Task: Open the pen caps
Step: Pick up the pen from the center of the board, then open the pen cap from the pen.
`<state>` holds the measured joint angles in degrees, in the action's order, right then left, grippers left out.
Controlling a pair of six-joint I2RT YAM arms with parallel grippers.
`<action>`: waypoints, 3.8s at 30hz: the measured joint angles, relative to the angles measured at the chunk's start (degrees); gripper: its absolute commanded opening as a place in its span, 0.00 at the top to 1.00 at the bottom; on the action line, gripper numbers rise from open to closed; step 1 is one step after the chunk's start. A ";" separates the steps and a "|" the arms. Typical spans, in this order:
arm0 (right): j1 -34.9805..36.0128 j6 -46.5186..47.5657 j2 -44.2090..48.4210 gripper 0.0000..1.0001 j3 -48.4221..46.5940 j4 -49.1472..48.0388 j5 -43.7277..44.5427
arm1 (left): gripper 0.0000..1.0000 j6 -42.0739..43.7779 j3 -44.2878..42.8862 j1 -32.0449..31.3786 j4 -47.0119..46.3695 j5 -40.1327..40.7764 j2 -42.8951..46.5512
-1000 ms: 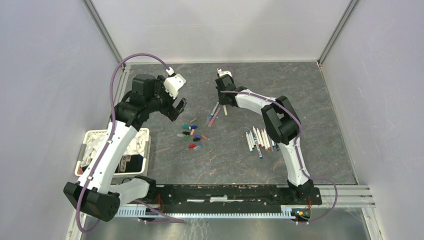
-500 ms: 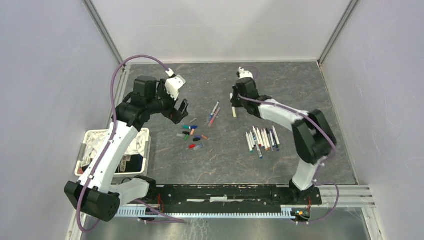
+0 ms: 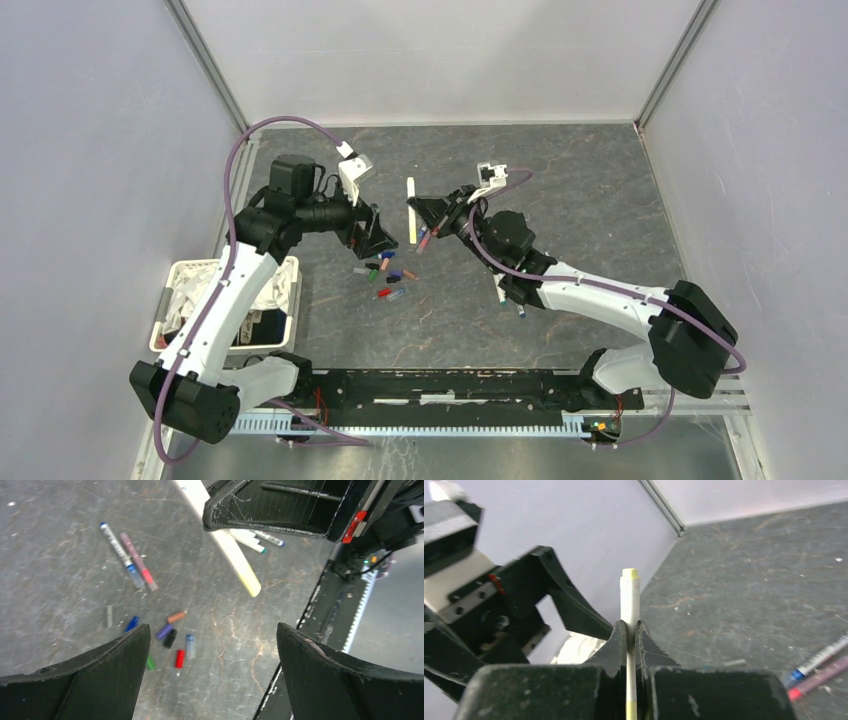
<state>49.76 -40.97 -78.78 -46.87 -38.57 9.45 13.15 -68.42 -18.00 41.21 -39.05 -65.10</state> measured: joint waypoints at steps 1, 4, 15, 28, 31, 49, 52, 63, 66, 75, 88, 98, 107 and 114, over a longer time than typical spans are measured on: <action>0.87 -0.22 0.04 1.00 0.00 -1.49 0.68 | 0.00 -0.50 0.20 0.00 -0.39 -1.57 0.02; 3.54 -0.33 0.09 1.00 0.00 -4.81 2.99 | 0.01 -1.81 1.27 0.00 -1.51 -5.14 0.02; 8.35 -0.31 0.07 1.00 -0.96 -10.25 5.86 | 0.23 -5.03 4.35 -0.02 -4.11 -14.19 0.24; 9.46 0.76 0.22 1.00 -0.66 -11.52 8.68 | 0.97 -6.43 4.35 -0.04 -5.42 -15.56 0.66; 9.51 0.74 1.18 1.00 0.70 -11.52 9.38 | 0.98 -5.70 4.31 0.13 -4.48 -14.45 0.66; -5.97 -0.90 10.40 0.36 -3.85 18.34 -12.17 | 0.98 39.17 7.72 -0.07 13.84 6.93 6.36; -8.22 0.46 7.06 0.31 -10.01 25.86 -20.96 | 0.98 50.12 10.40 -0.13 18.60 11.87 8.74; -0.44 0.22 -11.61 0.29 -18.47 36.13 -42.53 | 0.98 78.42 13.40 -2.36 24.76 20.15 18.40; 2.14 -0.92 -14.78 0.29 -20.13 36.15 -45.83 | 0.98 81.53 13.42 -2.51 24.96 21.20 18.34; 5.03 -4.09 -20.13 0.32 -24.70 32.39 -49.90 | 0.98 86.01 13.53 -2.78 25.05 22.27 17.94; 7.34 -5.60 -26.21 0.90 -26.97 31.36 -52.70 | 0.98 86.01 12.96 -3.04 25.20 22.18 15.56; 6.29 -0.74 -26.67 1.00 -26.97 32.72 -56.61 | 0.30 84.15 8.26 -3.26 29.38 18.69 13.07; 4.15 6.62 -25.88 1.00 -26.34 33.57 -62.42 | 0.50 80.56 4.55 -3.45 33.99 12.63 8.37; 3.48 8.46 -25.42 1.00 -26.01 34.18 -64.24 | 0.70 79.21 4.15 -4.37 34.67 11.26 7.28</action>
<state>53.23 -32.51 -104.20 -72.88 -4.38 -54.78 92.36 -64.27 -22.37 75.88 -27.79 -57.82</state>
